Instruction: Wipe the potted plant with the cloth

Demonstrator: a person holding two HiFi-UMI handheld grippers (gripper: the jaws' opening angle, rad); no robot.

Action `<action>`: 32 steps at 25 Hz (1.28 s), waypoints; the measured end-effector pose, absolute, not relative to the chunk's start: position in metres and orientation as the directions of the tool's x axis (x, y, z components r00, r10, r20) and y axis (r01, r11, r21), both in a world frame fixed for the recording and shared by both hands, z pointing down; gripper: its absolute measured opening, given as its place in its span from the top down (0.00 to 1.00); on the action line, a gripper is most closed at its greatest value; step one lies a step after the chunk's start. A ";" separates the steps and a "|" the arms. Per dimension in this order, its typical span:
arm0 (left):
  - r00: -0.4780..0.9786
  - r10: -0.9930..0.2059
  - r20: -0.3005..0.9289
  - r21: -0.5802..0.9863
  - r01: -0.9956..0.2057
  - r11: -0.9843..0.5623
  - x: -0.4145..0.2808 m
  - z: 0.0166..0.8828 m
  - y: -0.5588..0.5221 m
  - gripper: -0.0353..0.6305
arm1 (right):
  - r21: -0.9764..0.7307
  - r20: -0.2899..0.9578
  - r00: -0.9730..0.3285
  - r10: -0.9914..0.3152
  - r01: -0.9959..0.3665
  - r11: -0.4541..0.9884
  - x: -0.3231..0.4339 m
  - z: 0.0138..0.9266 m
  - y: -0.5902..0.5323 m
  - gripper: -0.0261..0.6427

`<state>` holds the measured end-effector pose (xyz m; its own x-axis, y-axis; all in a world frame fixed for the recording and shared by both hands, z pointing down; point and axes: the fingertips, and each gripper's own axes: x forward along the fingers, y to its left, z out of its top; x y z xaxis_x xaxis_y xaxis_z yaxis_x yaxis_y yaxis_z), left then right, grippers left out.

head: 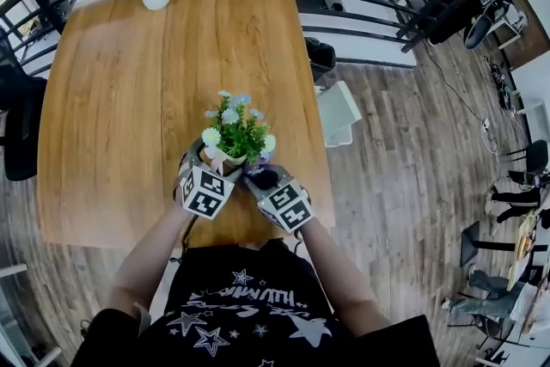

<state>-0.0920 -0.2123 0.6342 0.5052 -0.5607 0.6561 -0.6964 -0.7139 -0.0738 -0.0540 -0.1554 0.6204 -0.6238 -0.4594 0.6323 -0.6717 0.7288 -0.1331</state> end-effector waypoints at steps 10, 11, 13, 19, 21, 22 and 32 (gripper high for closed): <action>0.454 -0.593 0.665 -0.132 -0.711 -0.691 -0.100 0.633 -0.198 0.31 | -0.104 0.631 -0.590 -0.504 -0.708 0.699 -0.042 0.620 -0.162 0.84; 0.450 -0.597 0.665 -0.132 -0.715 -0.686 -0.100 0.632 -0.198 0.31 | -0.101 0.629 -0.591 -0.504 -0.706 0.701 -0.043 0.620 -0.161 0.84; 0.441 -0.604 0.663 -0.132 -0.726 -0.675 -0.099 0.631 -0.198 0.31 | -0.098 0.627 -0.596 -0.502 -0.700 0.708 -0.046 0.620 -0.160 0.84; 0.419 -0.625 0.659 -0.133 -0.752 -0.645 -0.099 0.629 -0.199 0.31 | -0.109 0.644 -0.613 -0.457 -0.665 0.739 -0.056 0.616 -0.148 0.84; 0.413 -0.628 0.660 -0.134 -0.758 -0.639 -0.098 0.629 -0.200 0.31 | -0.110 0.639 -0.626 -0.447 -0.650 0.752 -0.060 0.616 -0.146 0.84; 0.410 -0.628 0.661 -0.134 -0.760 -0.636 -0.098 0.630 -0.200 0.32 | -0.110 0.638 -0.628 -0.445 -0.647 0.755 -0.061 0.617 -0.146 0.84; 0.373 -0.641 0.671 -0.170 -0.764 -0.623 -0.097 0.632 -0.196 0.32 | -0.104 0.638 -0.636 -0.435 -0.630 0.770 -0.057 0.616 -0.142 0.84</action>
